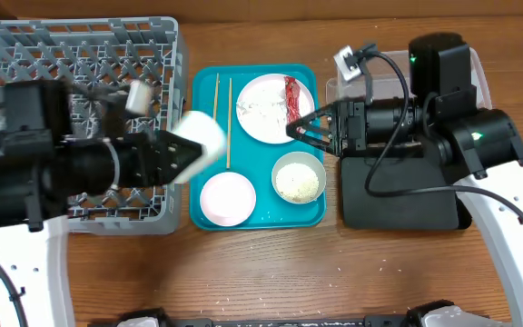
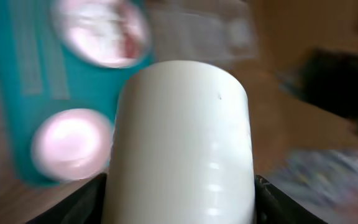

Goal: Sort waste into correct bins and load items into the dishwasher
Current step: 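Place the white cup into the dish rack with the left gripper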

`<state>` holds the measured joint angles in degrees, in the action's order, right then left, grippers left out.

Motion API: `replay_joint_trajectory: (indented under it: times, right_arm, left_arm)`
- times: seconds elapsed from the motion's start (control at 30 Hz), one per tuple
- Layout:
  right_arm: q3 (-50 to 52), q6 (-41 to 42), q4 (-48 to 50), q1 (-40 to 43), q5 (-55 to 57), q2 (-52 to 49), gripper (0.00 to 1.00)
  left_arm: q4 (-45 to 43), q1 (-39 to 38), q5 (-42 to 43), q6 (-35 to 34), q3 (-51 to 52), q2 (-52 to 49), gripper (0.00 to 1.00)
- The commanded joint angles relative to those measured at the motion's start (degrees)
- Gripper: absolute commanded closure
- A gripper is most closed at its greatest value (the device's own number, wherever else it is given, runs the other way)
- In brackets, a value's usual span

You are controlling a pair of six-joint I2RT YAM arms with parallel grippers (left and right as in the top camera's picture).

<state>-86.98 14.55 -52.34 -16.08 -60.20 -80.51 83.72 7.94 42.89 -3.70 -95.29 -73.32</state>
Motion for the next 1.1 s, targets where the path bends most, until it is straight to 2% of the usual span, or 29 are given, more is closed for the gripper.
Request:
replay_joint_trajectory:
  times: [0.0,0.17,0.27,0.47,0.6,0.73,1.03,1.07]
  right_arm:
    - [-1.1,-2.6,-6.4,-0.4,11.4,1.2,0.12]
    - [-1.1,-3.0,-18.4,-3.9,25.1,1.2,0.1]
    - [-1.0,-3.0,-21.3,-6.1,27.4,1.1,0.09]
    - [-1.0,-3.0,-22.7,-8.9,27.6,1.1,0.09]
    - [-1.0,-3.0,-23.3,-9.0,27.6,1.1,0.08]
    - [-1.0,-3.0,-23.5,-9.0,27.6,1.1,0.08]
    - [-1.0,-3.0,-23.6,-9.0,27.6,1.1,0.08]
    - [-1.0,-3.0,-23.6,-9.0,27.6,1.1,0.08]
  left_arm:
    - [1.0,4.1,-30.2,-6.4,-0.5,-0.2,0.35]
    - [0.9,4.7,-48.0,-13.0,1.7,-1.0,0.35]
    - [0.0,4.8,-52.0,-15.8,5.7,-2.1,0.32]
    - [-5.7,5.7,-51.7,-17.4,15.5,-6.9,0.32]
    - [-7.3,8.8,-51.3,-17.7,16.2,-11.1,0.34]
    - [-9.8,11.5,-44.4,-17.3,16.2,-14.9,0.34]
    - [-8.9,12.1,-38.4,-17.1,17.7,-22.1,0.32]
    - [-8.7,12.1,-38.4,-17.1,17.7,-22.6,0.28]
